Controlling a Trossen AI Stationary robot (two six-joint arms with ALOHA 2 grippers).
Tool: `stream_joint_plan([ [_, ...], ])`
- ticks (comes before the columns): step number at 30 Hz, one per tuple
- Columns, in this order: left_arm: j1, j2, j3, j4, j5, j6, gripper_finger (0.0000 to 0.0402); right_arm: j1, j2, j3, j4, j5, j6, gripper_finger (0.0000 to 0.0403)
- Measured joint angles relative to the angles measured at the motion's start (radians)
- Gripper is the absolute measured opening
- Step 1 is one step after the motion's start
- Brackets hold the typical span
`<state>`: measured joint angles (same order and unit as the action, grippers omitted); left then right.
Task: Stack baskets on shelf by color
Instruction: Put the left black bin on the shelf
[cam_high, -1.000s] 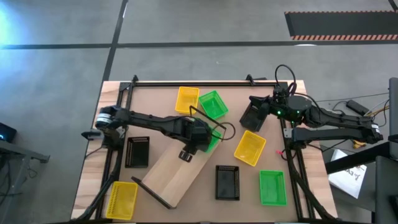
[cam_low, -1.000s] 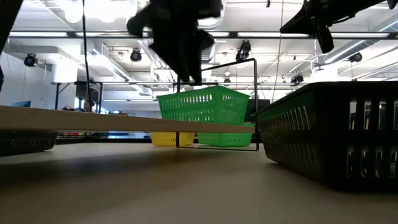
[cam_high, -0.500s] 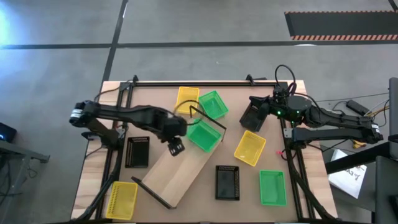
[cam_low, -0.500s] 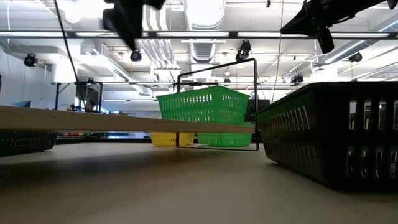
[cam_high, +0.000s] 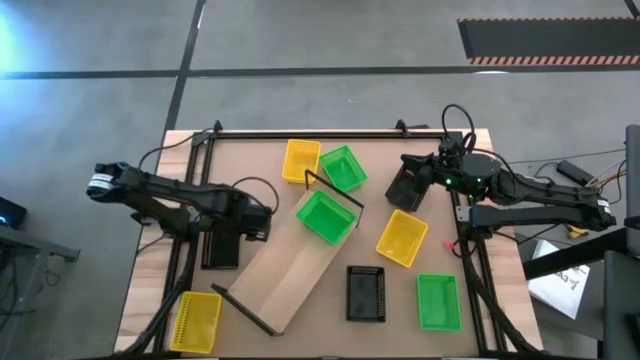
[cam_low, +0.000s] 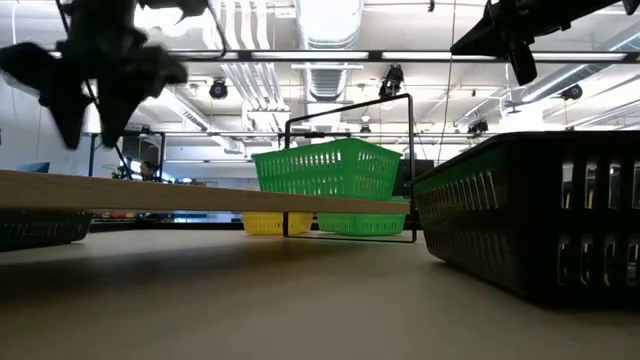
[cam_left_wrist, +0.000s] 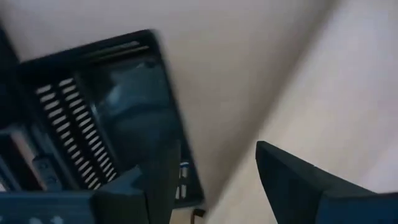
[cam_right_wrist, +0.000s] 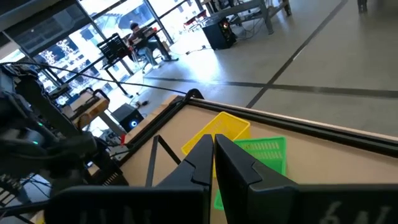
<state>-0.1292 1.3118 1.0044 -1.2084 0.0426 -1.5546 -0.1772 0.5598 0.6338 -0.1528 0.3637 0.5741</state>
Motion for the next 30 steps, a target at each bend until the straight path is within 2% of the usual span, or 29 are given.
stream_joint_plan([
  [7,0.008,0.006,-0.162,0.104,0.081,-0.074,0.0194,0.000,0.000,0.000,0.000,0.002,-0.003,0.0009],
  [12,0.015,0.010,-0.244,0.111,0.082,-0.115,0.0194,0.000,0.000,0.000,0.000,0.002,-0.003,0.0009],
  [15,0.019,0.010,-0.287,0.177,0.077,-0.115,0.0184,0.000,0.000,0.000,0.000,0.003,-0.002,0.0009],
  [20,0.019,0.012,-0.351,0.290,0.068,-0.107,0.0142,0.000,0.000,0.000,0.002,0.004,0.001,0.0009],
  [23,0.019,0.012,-0.366,0.287,0.052,-0.073,0.0107,0.000,0.000,0.000,0.010,0.004,0.001,0.0009],
  [26,0.019,0.012,-0.349,0.292,0.035,0.026,0.0066,0.000,0.000,0.000,0.013,0.004,0.001,0.0009],
  [30,0.019,0.012,-0.293,0.291,0.026,0.235,0.0012,0.000,0.000,0.000,0.013,0.005,0.002,0.0009],
])
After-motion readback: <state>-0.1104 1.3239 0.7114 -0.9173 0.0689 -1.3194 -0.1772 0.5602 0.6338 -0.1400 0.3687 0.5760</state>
